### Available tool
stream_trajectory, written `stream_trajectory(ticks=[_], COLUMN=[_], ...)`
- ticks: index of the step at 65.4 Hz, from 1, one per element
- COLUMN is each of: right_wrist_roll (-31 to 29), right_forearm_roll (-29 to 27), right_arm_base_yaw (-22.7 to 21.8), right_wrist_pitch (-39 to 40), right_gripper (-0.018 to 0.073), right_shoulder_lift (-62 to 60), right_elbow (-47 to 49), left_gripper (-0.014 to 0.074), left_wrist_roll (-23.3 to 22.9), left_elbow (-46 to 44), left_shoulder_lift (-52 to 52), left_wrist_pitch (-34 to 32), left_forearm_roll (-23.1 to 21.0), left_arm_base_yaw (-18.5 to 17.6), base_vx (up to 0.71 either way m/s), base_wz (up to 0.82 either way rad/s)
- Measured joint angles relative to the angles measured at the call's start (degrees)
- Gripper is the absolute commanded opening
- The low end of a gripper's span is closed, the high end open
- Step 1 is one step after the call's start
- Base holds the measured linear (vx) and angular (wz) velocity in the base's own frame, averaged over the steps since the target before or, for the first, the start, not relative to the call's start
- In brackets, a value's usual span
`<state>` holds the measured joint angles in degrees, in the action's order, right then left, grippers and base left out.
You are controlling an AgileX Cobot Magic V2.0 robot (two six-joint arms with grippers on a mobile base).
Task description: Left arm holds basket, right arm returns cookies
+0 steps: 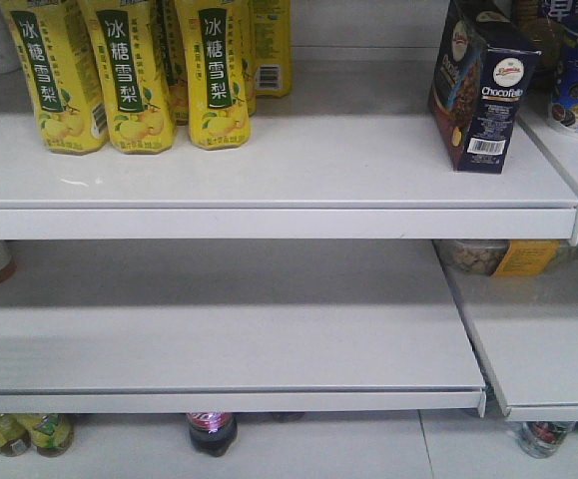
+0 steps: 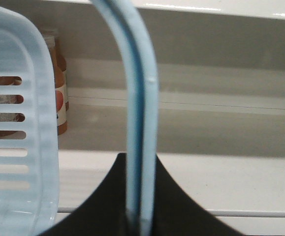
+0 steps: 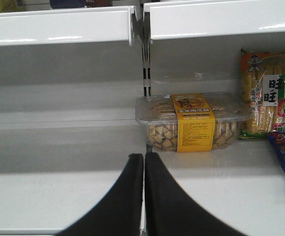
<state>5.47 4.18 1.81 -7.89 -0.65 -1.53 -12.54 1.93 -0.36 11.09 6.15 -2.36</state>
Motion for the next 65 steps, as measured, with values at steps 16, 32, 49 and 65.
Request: stream_trajectory(ticks=[16,32,49,65], right_wrist_roll=[0.0,0.0,0.0,0.0], right_forearm_roll=[0.0,0.0,0.0,0.0], right_arm_base_yaw=[0.0,0.0,0.0,0.0], right_wrist_pitch=[0.0,0.0,0.0,0.0], right_gripper=[-0.0009,-0.0009,-0.0009,-0.0009], right_shoulder_lift=[0.0,0.0,0.0,0.0], right_elbow=[0.0,0.0,0.0,0.0], left_gripper=[-0.0006,-0.0006,-0.0006,-0.0006], left_wrist_roll=[0.0,0.0,0.0,0.0], left_elbow=[0.0,0.0,0.0,0.0], left_shoulder_lift=[0.0,0.0,0.0,0.0], left_wrist_pitch=[0.0,0.0,0.0,0.0], left_forearm_roll=[0.0,0.0,0.0,0.0], left_arm_base_yaw=[0.0,0.0,0.0,0.0], base_vx=[0.0,0.0,0.0,0.0], base_wz=[0.0,0.0,0.0,0.0])
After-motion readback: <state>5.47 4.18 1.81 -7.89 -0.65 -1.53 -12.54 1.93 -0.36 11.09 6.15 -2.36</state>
